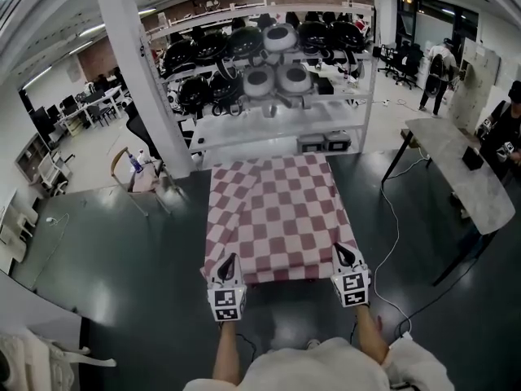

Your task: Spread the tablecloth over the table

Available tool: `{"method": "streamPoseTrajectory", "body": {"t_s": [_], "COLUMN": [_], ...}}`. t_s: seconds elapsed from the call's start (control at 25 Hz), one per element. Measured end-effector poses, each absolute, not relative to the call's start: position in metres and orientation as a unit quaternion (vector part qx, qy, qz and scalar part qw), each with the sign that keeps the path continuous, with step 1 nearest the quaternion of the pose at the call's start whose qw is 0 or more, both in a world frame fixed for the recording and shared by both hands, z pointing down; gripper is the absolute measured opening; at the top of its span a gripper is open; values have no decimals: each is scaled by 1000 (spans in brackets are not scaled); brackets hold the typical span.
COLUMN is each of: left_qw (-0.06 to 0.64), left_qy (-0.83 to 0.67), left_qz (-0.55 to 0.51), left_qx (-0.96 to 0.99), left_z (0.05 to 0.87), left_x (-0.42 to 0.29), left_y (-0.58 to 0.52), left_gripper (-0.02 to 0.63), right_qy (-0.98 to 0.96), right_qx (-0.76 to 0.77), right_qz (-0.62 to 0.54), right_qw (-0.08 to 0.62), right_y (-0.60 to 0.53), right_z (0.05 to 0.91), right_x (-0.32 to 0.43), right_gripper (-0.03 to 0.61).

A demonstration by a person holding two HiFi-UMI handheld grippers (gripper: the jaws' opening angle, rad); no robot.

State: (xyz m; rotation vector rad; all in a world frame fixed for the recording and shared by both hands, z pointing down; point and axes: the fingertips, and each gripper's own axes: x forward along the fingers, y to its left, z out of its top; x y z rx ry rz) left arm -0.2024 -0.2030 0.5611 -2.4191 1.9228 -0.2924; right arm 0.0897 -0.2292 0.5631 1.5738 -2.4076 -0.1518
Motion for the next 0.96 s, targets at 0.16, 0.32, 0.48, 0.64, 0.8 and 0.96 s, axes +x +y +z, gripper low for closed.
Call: {"method": "streamPoseTrajectory", "body": {"t_s": [0.16, 0.32, 0.48, 0.64, 0.8, 0.96], "left_qw": [20, 20, 21, 21, 21, 20], "left_qy": [618, 616, 617, 616, 616, 616], "left_qz": [-94, -94, -95, -97, -99, -100], "left_qx": [-781, -781, -781, -781, -781, -782], "left_z": [559, 562, 564, 562, 564, 569], "left_x": [-200, -199, -201, -201, -199, -200], "left_y": [-203, -204, -204, -205, -206, -209], "left_gripper": [26, 26, 26, 26, 26, 26], "right_qy": [-830, -831, -829, -828, -829, -829], "right_qx": [540, 538, 540, 540, 539, 538], "right_qz": [-48, -48, -48, -45, -44, -45], "right_qw": [131, 133, 137, 141, 145, 146], "right_y": [-228, -228, -228, -228, -227, -229], "right_z": [565, 569, 573, 573, 578, 583], "right_x": [87, 85, 84, 84, 83, 82], "right_gripper": [14, 14, 14, 14, 14, 14]}}
